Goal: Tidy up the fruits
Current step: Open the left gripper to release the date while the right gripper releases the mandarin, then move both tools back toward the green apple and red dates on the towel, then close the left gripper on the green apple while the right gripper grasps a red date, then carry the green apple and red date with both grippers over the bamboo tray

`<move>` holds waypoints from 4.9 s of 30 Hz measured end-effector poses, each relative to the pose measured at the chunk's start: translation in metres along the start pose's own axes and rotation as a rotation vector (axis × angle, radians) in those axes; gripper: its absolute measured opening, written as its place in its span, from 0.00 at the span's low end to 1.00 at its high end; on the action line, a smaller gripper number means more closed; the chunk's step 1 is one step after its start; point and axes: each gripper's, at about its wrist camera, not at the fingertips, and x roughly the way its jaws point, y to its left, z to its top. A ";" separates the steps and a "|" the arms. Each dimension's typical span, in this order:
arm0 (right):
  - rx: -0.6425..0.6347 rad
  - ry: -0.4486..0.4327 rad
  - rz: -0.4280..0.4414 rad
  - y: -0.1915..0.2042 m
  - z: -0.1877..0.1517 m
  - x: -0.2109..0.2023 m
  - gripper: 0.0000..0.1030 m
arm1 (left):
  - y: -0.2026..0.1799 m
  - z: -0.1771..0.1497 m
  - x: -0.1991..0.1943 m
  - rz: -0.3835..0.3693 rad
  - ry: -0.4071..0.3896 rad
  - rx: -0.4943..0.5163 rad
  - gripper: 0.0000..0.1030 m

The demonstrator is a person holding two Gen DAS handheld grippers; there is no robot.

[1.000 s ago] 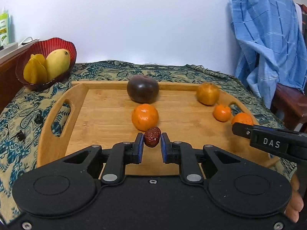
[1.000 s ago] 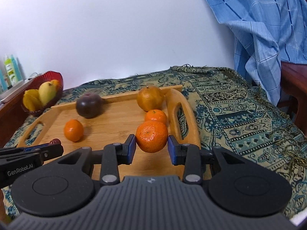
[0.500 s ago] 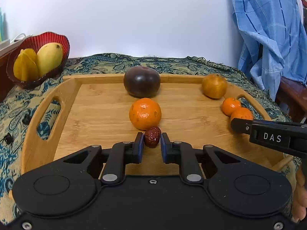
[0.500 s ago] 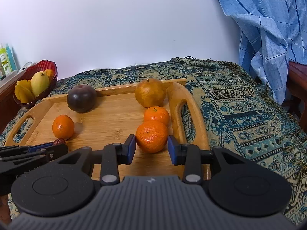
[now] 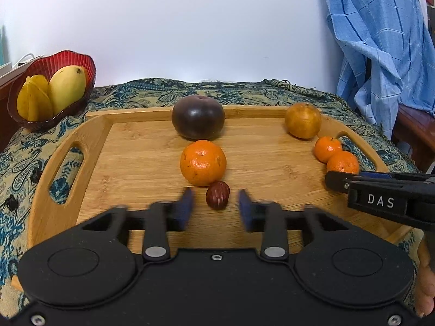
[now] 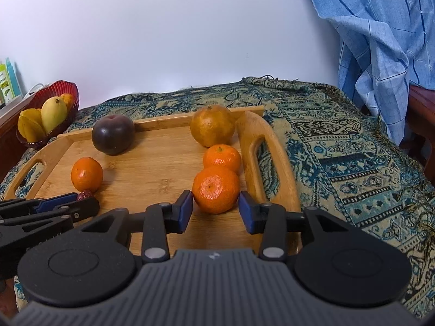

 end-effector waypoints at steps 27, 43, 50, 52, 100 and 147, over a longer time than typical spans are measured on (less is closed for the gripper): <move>0.028 -0.227 0.091 0.002 -0.099 -0.131 0.89 | 0.005 -0.098 -0.163 0.012 -0.105 0.057 0.98; -0.039 -0.275 0.014 0.038 -0.163 -0.169 0.90 | 0.015 -0.159 -0.221 0.113 -0.217 0.089 1.00; -0.081 -0.264 -0.001 0.047 -0.171 -0.166 0.90 | 0.033 -0.162 -0.215 0.126 -0.201 0.046 1.00; -0.101 -0.263 -0.005 0.051 -0.173 -0.164 0.89 | 0.038 -0.162 -0.211 0.129 -0.195 0.027 1.00; -0.157 -0.206 -0.077 0.057 -0.175 -0.146 0.31 | 0.060 -0.165 -0.173 0.171 -0.075 -0.066 0.50; -0.052 -0.370 -0.004 0.029 -0.122 -0.165 0.31 | 0.008 -0.109 -0.196 0.051 -0.156 0.018 0.50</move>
